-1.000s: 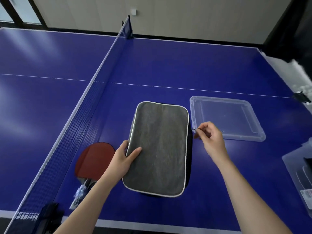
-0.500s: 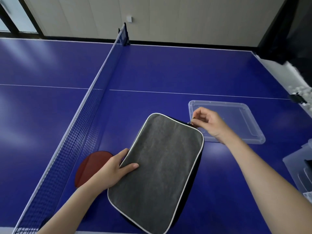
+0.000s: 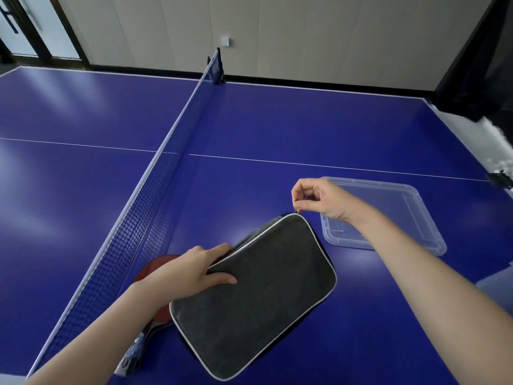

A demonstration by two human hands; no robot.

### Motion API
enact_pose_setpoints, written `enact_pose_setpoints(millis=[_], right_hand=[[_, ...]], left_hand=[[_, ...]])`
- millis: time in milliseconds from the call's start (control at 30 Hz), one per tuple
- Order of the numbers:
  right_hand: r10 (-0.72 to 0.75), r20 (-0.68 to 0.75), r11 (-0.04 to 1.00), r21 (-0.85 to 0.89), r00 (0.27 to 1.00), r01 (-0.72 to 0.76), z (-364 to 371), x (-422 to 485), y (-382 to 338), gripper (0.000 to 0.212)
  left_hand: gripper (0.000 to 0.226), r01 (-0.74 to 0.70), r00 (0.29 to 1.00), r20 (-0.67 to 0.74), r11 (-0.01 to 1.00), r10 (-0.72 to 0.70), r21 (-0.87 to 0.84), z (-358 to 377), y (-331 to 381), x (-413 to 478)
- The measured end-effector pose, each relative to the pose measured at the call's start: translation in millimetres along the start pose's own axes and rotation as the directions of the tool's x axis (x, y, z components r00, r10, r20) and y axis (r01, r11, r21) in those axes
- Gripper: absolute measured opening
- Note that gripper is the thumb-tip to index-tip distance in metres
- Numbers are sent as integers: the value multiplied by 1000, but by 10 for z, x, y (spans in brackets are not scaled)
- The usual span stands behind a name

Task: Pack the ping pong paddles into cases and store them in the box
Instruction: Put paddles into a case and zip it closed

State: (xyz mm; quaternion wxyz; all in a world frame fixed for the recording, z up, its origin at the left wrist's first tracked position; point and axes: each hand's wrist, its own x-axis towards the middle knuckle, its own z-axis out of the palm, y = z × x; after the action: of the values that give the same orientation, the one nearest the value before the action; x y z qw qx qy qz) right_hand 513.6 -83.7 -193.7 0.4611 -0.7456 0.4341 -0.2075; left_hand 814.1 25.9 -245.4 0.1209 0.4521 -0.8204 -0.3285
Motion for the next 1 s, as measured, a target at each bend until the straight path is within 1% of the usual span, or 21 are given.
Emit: enact_pose_setpoints(millis=[100,267,333,400,467,500,567,600,633,667,700,767,833,867,900,933,967,1000], right_hand=[[-3,25,1000,-2,1000,3,22,31,-9,14],[-6,66,1000,-30,998,8,61,70,-28,19],[-3,52,999,-48,999,6,51,66,-14,18],[-3,12,998,-66,1000,4,40,55,9,15],[4,-91,1000,-25,996,-6,22,27,64,15],[17,-177,999,31,984,-12,10,-7,110,18],[71,-383,989,147,921,-15,13,-134,260,20],[120,-467,979,200,876,-28,46,-223,370,20],[191,-515,963,262,835,-59,119,-322,492,20],[274,-523,935,341,807,-97,234,-422,619,19],[360,-496,888,441,790,-127,383,-519,743,19],[498,-374,737,659,782,-154,736,-694,934,21],[533,-210,584,792,820,-177,1076,-847,988,30],[541,-146,515,836,828,-189,1215,-914,979,34],[562,-100,450,870,821,-202,1323,-972,967,35],[590,-74,393,896,804,-206,1401,-1026,960,35],[617,-72,354,915,783,-195,1458,-1074,957,34],[641,-87,333,927,763,-174,1499,-1115,961,33]], left_hand=[[48,-6,1000,2,995,6,99,-47,14,66],[48,-10,1000,9,982,8,188,-65,52,196],[47,5,1000,-11,983,-3,181,-45,48,219],[43,25,999,-43,992,-20,124,-19,29,222],[36,74,994,-78,996,-70,47,26,-6,211],[31,108,989,-104,994,-109,-14,54,-29,197],[23,177,954,-208,967,-214,-185,137,-89,156],[21,198,922,-269,937,-278,-288,194,-121,133],[19,202,885,-317,895,-341,-398,262,-151,112],[17,187,848,-347,838,-401,-512,341,-171,103],[16,158,816,-358,771,-454,-617,434,-179,99],[17,104,769,-359,658,-529,-746,639,-166,122],[26,95,746,-324,574,-582,-813,856,-126,157],[32,110,740,-284,526,-610,-843,964,-115,175],[36,132,736,-236,478,-634,-869,1073,-107,191],[38,160,735,-193,443,-650,-882,1176,-96,205],[38,198,727,-170,441,-665,-876,1271,-88,216],[38,262,703,-173,477,-690,-839,1360,-82,230]])
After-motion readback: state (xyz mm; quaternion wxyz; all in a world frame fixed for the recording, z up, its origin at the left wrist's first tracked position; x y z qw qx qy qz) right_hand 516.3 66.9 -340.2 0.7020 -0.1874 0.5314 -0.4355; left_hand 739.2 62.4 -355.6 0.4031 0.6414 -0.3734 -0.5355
